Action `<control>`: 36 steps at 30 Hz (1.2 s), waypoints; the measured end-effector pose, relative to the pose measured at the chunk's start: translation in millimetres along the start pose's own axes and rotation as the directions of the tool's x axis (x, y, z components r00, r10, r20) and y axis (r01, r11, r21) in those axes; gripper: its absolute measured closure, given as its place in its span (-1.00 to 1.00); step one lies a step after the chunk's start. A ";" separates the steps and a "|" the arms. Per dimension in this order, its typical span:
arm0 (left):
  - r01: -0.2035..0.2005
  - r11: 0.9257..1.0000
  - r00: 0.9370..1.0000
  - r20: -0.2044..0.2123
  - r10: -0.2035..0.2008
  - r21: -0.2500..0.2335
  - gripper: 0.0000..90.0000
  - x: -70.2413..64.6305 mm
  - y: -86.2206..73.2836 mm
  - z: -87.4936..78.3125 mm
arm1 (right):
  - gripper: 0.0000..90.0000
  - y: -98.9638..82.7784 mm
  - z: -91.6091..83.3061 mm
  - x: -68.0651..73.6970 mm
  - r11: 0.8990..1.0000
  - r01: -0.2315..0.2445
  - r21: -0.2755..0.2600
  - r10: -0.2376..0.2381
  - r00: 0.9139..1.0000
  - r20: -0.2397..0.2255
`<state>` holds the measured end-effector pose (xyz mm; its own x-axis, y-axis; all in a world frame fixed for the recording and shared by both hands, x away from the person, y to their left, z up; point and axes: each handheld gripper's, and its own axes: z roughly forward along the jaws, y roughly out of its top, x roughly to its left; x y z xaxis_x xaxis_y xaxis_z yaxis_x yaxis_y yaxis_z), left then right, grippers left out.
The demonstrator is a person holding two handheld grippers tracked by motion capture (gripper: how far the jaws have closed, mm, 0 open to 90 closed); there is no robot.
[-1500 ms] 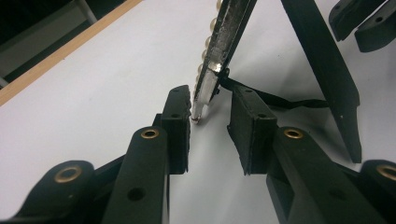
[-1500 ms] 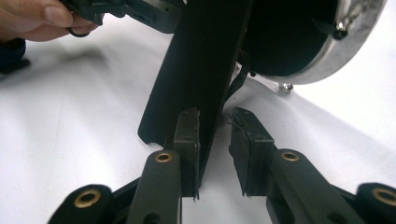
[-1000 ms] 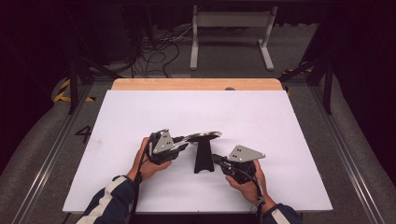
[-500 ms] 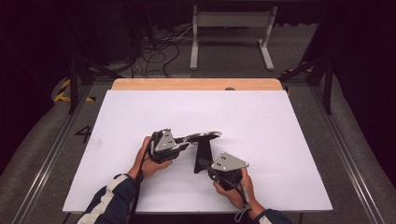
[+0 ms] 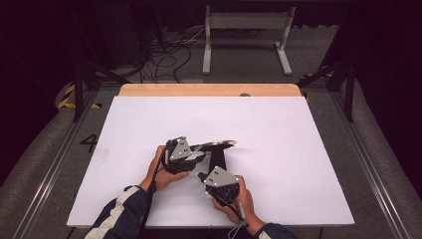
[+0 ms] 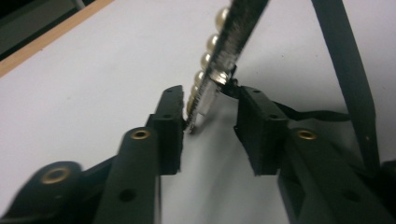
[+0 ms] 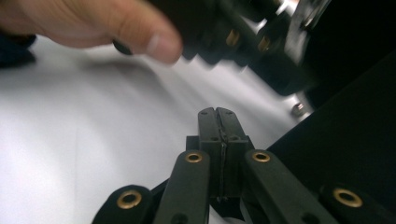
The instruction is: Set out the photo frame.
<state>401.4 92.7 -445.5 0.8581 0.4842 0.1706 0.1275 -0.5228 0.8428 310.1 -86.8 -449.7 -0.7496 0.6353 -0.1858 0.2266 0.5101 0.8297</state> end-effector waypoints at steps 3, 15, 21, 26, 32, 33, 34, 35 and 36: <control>0.007 1.000 1.000 -0.013 -0.007 -0.001 0.63 0.3 -0.3 -0.6 | 1.00 -2.4 7.2 -0.2 0.999 -0.020 0.032 0.020 1.000 0.018; -0.037 0.999 0.999 -0.018 0.038 0.024 0.72 -3.3 1.8 -3.9 | 1.00 -5.0 8.5 6.0 0.996 -0.034 0.078 0.024 0.992 0.127; -0.054 0.998 0.999 -0.005 0.054 0.023 0.78 -4.4 2.9 -8.0 | 1.00 -7.3 4.0 -4.3 0.995 -0.074 0.074 0.065 0.992 0.106; -0.055 0.998 0.999 0.001 0.055 0.022 0.78 -5.4 3.3 -8.0 | 1.00 -9.9 0.0 -13.5 0.994 -0.089 0.068 0.085 0.994 0.067; -0.042 0.999 0.999 0.008 0.042 0.007 0.75 -4.5 3.3 -8.3 | 1.00 -12.8 -1.2 -16.7 0.990 -0.124 0.067 0.122 0.992 0.030; -0.035 0.999 0.999 0.012 0.035 -0.001 0.72 -4.7 3.6 -8.2 | 1.00 -13.4 -1.5 -17.4 0.990 -0.128 0.065 0.127 0.992 0.024; -0.035 0.999 0.999 0.012 0.035 -0.001 0.69 -4.7 3.6 -8.2 | 1.00 -13.9 -2.0 -17.7 0.989 -0.130 0.067 0.129 0.991 0.021; -0.032 0.999 0.999 0.008 0.032 -0.006 0.69 -5.0 4.0 -8.2 | 1.00 -13.9 -2.0 -17.7 0.989 -0.130 0.067 0.129 0.991 0.021; -0.031 1.000 1.000 0.006 0.031 -0.007 0.65 -5.1 4.5 -7.5 | 1.00 -14.2 -2.3 -17.9 0.989 -0.130 0.066 0.129 0.991 0.021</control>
<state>393.9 93.1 -438.8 0.8645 0.4638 0.1936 0.0975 -0.5327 0.8407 318.8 -106.7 -457.0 -0.7006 0.7080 -0.0886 0.3624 0.4601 0.8105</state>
